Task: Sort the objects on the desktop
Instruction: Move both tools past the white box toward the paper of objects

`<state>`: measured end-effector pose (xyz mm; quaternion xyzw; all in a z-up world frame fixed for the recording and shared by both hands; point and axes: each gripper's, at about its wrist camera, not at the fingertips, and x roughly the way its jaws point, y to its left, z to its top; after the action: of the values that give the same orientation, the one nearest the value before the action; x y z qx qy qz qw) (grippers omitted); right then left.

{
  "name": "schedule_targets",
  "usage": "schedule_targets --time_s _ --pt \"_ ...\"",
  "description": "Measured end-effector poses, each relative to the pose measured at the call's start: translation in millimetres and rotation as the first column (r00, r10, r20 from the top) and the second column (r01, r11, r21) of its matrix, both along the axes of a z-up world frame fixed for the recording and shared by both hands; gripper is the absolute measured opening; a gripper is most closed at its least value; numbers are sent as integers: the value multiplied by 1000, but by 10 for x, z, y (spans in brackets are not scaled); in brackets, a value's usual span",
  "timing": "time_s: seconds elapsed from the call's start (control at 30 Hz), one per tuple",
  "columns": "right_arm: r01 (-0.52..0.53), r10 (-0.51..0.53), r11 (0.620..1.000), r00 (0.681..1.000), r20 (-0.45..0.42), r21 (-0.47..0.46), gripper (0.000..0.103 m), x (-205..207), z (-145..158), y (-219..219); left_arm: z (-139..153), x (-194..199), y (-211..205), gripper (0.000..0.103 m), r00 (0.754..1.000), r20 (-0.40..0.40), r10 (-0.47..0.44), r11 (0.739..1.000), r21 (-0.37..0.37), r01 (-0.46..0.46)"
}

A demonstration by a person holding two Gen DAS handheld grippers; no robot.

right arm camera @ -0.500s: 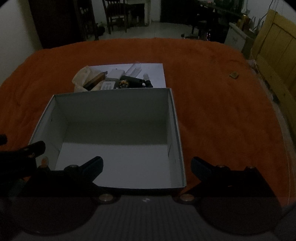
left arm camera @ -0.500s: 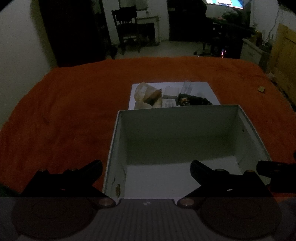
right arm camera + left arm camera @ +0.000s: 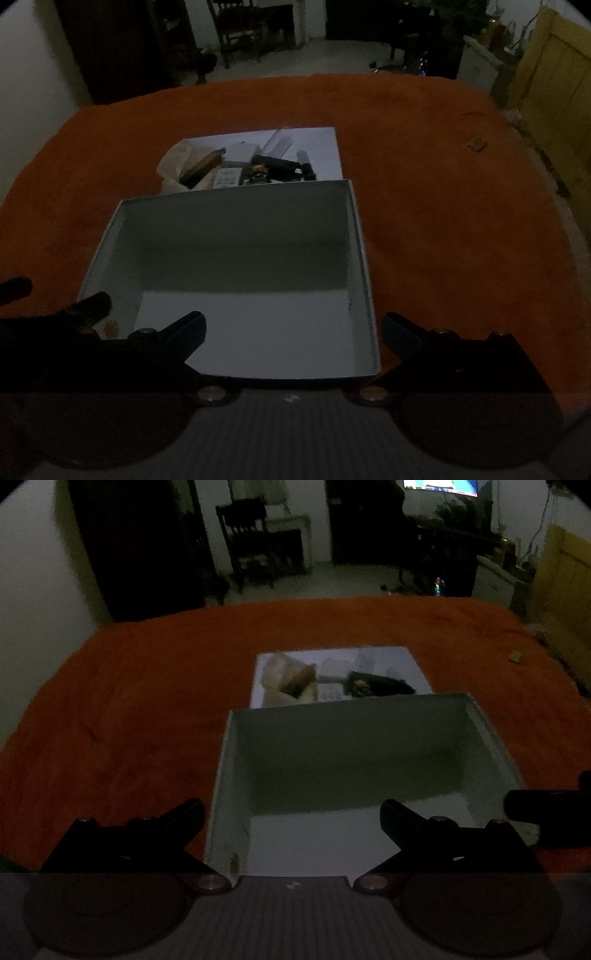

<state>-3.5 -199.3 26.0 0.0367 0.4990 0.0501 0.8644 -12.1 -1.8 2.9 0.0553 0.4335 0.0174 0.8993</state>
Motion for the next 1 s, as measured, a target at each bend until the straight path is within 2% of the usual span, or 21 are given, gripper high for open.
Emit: schedule_targets --time_s 0.07,0.13,0.23,0.27,0.3,0.33,0.47,0.6,0.63,0.73,0.93,1.0 --pt "-9 9 1000 1000 -11 16 103 14 87 4 95 56 -19 103 999 -32 -4 999 -34 2" --pt "-16 16 999 1000 -13 27 103 36 204 4 226 101 -44 103 999 -32 -14 999 -46 12" --pt "-17 16 1000 1000 8 25 103 55 421 -13 429 169 -85 103 1000 19 -12 1000 -10 12" --pt "-14 14 1000 1000 19 21 103 61 502 -17 469 101 -129 103 996 88 -13 1000 11 12" --pt "-12 12 1000 999 30 17 103 67 583 -22 523 110 -158 103 994 104 -12 1000 22 10" --pt "-15 15 1000 1000 24 13 103 94 627 -23 590 100 -162 102 994 111 -9 1000 2 8" --pt "-32 32 999 999 -9 1 103 211 786 -27 819 138 -159 103 994 105 -37 998 -43 42" --pt "-48 48 999 998 -42 -11 103 328 946 -31 1008 320 -185 103 996 62 -66 997 -22 68" --pt "-53 52 999 997 -50 -14 103 358 986 -32 1055 375 -218 103 995 68 -69 998 -1 70" --pt "-65 64 998 995 -75 -22 103 445 1105 -34 1172 522 -180 102 994 74 -85 996 -12 86" --pt "-54 52 998 998 -47 -30 103 824 1303 -76 1406 818 -104 102 990 86 -115 993 -31 118" --pt "-50 48 998 998 -37 -33 103 951 1369 -90 1459 953 -131 102 988 87 -129 992 5 129"
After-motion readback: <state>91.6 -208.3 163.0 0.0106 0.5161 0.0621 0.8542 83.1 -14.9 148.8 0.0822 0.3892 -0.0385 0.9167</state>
